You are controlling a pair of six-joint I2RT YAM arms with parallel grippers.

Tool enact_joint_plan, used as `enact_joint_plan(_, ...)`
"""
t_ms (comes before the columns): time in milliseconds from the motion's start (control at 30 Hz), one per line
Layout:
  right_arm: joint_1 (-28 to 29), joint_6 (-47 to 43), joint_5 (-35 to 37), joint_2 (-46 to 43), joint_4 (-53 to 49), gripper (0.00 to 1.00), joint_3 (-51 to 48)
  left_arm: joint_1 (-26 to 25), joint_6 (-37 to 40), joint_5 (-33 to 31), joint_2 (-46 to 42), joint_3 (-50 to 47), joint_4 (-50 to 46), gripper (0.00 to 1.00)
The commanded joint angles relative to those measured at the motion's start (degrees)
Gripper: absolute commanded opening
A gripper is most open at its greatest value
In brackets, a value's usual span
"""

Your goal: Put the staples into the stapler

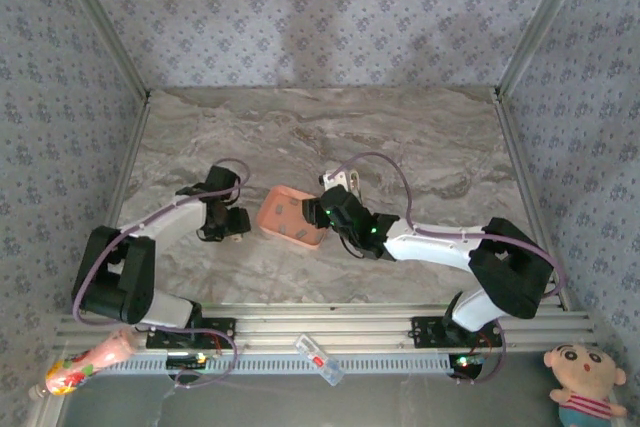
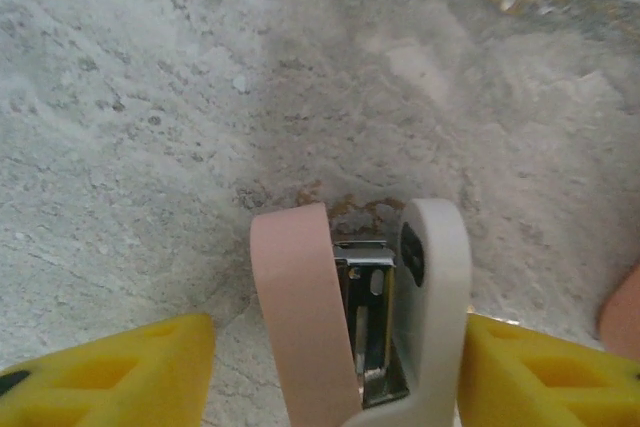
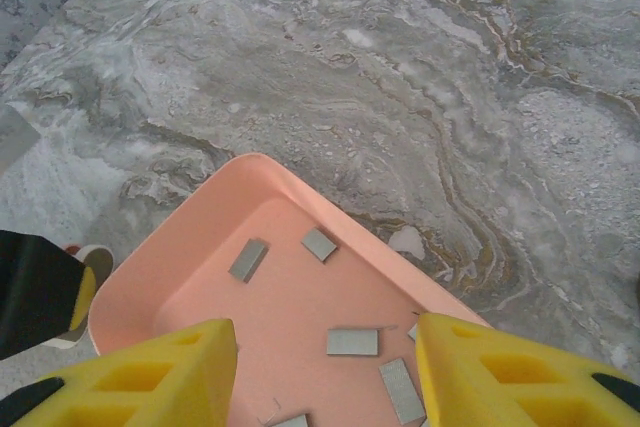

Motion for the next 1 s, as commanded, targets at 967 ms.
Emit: enact_joint_plan(967,-2.1,-0.5,-9.4,-3.2,24.5,0.51,-11.2,-2.9,17.5,4.5,-24.4,1.8,4.2,0.25)
